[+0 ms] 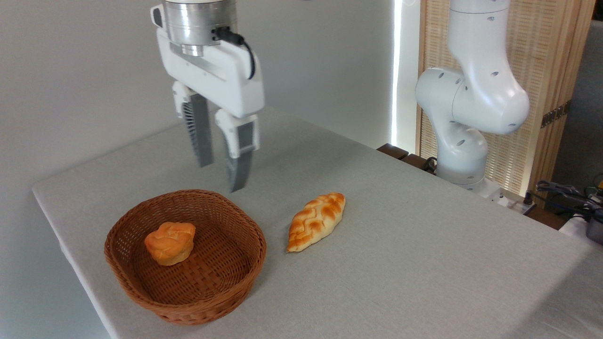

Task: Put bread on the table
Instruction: 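Lower the open gripper into the wicker basket over the round bun, then close the gripper on the round bun inside the basket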

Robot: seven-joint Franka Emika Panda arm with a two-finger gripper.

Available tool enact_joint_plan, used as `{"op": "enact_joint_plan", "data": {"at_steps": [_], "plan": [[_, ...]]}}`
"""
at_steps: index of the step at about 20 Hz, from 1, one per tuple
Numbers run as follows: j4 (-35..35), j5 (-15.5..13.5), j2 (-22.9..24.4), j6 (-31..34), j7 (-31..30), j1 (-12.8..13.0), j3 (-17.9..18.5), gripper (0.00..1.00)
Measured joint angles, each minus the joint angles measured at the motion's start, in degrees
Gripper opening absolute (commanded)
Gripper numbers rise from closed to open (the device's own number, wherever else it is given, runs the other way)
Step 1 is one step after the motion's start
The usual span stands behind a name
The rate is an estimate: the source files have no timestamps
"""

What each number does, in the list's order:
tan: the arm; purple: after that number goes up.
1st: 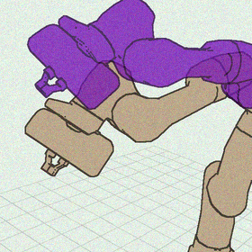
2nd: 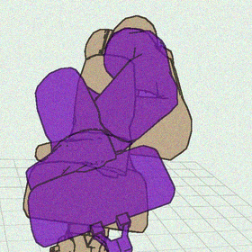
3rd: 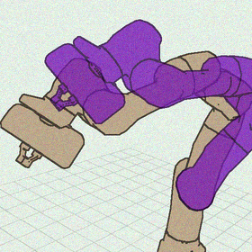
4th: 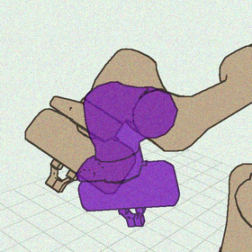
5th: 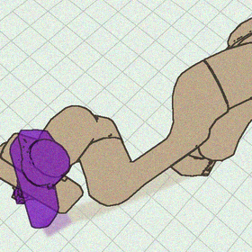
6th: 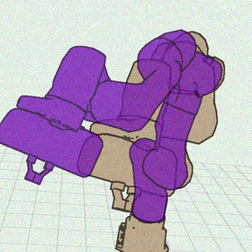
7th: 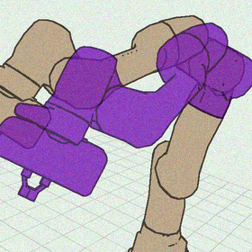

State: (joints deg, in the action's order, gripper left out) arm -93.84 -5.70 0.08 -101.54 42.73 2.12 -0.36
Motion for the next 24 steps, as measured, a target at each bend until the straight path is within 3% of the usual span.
{"op": "enact_joint_plan", "data": {"at_steps": [3,10,14,18,24], "plan": [[-1.9,-1.8,-1.7,-8.1,0.0,1.2,-1.3,1.00],[-7.7,-1.9,-8.8,-23.6,0.0,6.4,-4.5,1.00],[-8.0,-1.2,-10.9,-25.3,0.2,7.2,-4.7,1.00],[-9.5,4.3,-11.0,-25.3,0.8,7.2,-5.2,1.00],[-11.7,5.1,-12.0,-29.1,1.0,7.3,-7.0,1.00]]}}
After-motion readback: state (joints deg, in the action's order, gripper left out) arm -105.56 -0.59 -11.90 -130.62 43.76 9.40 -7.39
